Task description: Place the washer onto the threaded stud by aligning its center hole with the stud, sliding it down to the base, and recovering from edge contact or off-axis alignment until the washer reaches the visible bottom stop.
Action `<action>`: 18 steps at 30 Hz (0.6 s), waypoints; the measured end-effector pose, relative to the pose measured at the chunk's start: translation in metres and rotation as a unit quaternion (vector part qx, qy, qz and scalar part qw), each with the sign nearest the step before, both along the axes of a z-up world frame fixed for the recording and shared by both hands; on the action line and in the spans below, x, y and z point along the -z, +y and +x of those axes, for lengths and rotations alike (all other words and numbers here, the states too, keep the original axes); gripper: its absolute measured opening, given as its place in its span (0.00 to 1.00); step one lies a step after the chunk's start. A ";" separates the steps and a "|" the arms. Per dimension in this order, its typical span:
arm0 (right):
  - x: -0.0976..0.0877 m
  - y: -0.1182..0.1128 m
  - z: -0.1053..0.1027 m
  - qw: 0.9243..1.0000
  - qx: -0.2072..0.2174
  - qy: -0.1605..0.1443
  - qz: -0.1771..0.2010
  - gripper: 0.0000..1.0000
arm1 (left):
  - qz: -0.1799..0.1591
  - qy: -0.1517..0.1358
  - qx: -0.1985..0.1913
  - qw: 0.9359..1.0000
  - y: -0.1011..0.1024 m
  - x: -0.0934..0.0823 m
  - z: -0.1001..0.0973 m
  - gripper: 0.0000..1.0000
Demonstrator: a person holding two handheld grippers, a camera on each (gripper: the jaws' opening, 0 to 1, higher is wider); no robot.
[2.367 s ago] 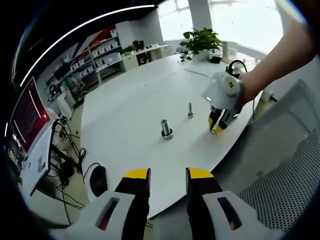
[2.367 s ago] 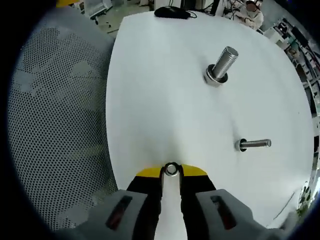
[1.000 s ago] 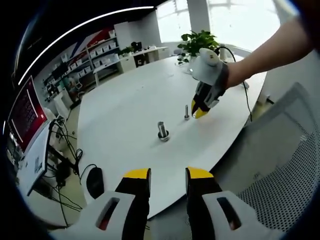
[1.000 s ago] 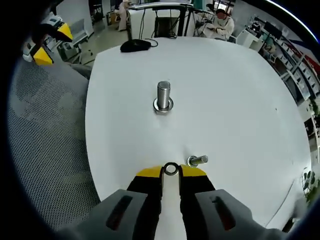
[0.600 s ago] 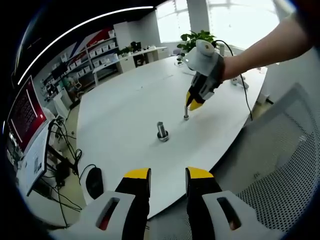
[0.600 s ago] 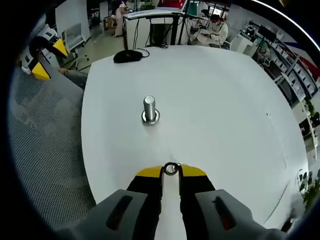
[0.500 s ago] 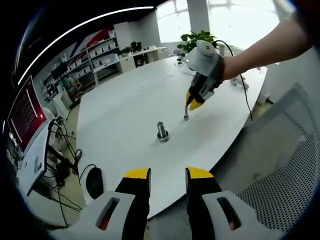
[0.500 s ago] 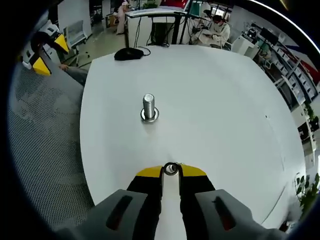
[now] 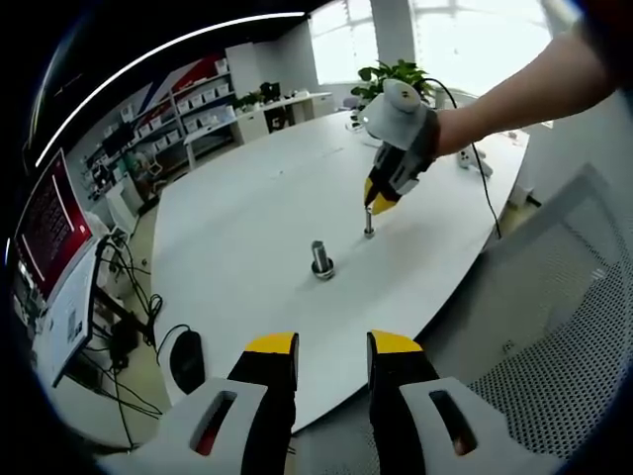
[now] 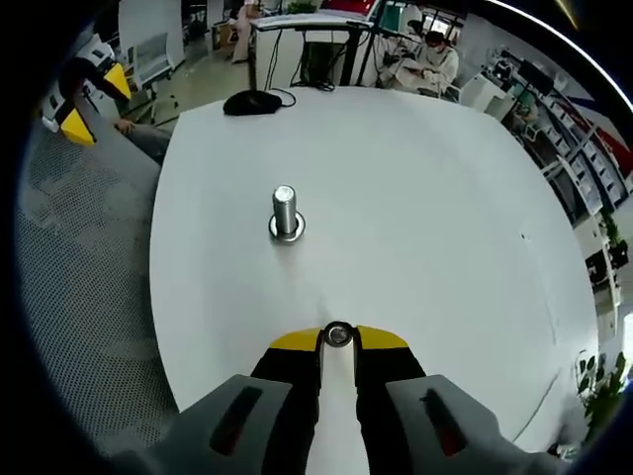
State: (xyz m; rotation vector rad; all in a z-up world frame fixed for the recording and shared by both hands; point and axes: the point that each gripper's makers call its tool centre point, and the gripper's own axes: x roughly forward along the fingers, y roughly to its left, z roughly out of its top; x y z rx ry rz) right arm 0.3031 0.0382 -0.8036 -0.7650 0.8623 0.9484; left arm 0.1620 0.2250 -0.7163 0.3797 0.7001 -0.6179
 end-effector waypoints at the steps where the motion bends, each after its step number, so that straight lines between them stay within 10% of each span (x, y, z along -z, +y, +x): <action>1: 0.000 0.000 0.000 1.000 0.003 0.002 0.002 0.14 | 0.000 0.000 0.000 1.000 0.000 0.000 0.000 0.26; 18: 0.014 -0.001 0.003 1.000 0.001 0.019 -0.016 0.14 | -0.001 0.001 0.002 1.000 -0.001 0.000 -0.001 0.26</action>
